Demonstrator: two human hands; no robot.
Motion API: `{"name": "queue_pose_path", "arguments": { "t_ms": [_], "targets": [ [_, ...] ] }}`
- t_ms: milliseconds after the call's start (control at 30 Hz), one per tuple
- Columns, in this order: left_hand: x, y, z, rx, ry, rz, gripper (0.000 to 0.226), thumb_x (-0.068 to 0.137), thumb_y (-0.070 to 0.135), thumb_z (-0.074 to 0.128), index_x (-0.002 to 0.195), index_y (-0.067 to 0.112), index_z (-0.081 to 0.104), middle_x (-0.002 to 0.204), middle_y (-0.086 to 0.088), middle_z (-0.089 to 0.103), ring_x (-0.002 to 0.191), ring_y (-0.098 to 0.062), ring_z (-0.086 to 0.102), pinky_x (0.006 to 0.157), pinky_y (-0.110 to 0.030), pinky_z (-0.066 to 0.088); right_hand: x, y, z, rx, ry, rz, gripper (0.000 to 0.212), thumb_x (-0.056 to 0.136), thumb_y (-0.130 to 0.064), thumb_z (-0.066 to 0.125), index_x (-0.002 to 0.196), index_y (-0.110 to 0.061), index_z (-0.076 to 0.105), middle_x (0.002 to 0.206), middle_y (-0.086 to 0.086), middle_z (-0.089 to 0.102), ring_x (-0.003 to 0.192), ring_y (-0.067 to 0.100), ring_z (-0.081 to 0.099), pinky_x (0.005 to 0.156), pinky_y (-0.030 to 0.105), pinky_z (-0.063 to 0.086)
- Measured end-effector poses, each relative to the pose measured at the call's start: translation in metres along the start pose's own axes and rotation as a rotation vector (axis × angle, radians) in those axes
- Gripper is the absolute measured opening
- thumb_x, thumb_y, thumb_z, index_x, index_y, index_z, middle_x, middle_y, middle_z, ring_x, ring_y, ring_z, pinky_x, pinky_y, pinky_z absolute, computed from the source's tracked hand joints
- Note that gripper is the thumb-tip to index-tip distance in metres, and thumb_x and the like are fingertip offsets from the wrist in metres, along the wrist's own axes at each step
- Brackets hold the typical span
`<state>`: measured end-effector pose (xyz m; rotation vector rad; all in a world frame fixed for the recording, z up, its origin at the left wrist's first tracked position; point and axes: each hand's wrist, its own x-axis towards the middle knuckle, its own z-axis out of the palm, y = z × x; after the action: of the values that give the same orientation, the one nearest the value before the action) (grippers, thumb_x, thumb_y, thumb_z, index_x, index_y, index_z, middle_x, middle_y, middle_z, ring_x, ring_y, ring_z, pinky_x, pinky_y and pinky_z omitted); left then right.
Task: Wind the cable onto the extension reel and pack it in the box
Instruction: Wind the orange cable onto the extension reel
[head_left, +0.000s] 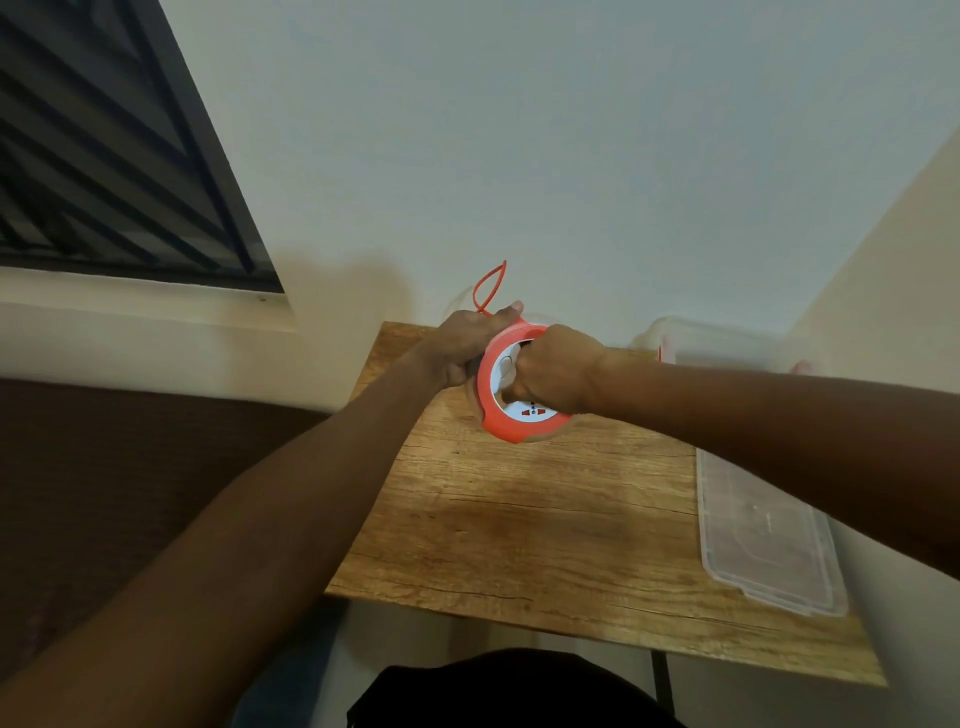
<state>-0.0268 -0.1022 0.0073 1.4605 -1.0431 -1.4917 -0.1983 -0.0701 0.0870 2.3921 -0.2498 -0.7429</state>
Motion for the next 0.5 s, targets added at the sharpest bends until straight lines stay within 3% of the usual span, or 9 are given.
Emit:
{"name": "queue_pose_path", "arguments": {
  "t_ms": [233,367,500],
  "targets": [
    [-0.002,0.004,-0.008,-0.057,-0.024,0.059,0.041,0.092,0.051,0.071,0.095,0.011,0.079,0.09,-0.008,0.08,0.078,-0.026,0.078,0.078,-0.04,0.065,0.0,0.01,0.008,-0.034,0.139,0.019,0.074,0.086,-0.022,0.074,0.148,-0.034,0.035,0.114,0.008,0.069,0.098,0.027,0.067,0.061,0.034,0.047],
    [-0.005,-0.005,-0.002,0.058,0.011,0.136,0.047,0.093,0.043,0.074,0.116,0.002,0.071,0.109,-0.02,0.077,0.098,-0.039,0.075,0.092,-0.051,0.061,0.0,0.017,0.018,-0.035,0.212,0.048,0.067,0.09,-0.023,0.068,0.146,-0.038,0.035,0.107,0.008,0.068,0.093,0.028,0.066,0.058,0.032,0.046],
    [-0.006,-0.005,0.009,0.08,0.147,0.227,0.046,0.089,0.042,0.078,0.112,0.002,0.072,0.102,-0.017,0.079,0.093,-0.036,0.078,0.084,-0.048,0.065,0.004,0.01,0.034,0.095,0.306,0.154,0.059,0.089,-0.034,0.067,0.142,-0.037,0.041,0.102,0.003,0.069,0.085,0.024,0.067,0.056,0.029,0.038]
  ]
}}
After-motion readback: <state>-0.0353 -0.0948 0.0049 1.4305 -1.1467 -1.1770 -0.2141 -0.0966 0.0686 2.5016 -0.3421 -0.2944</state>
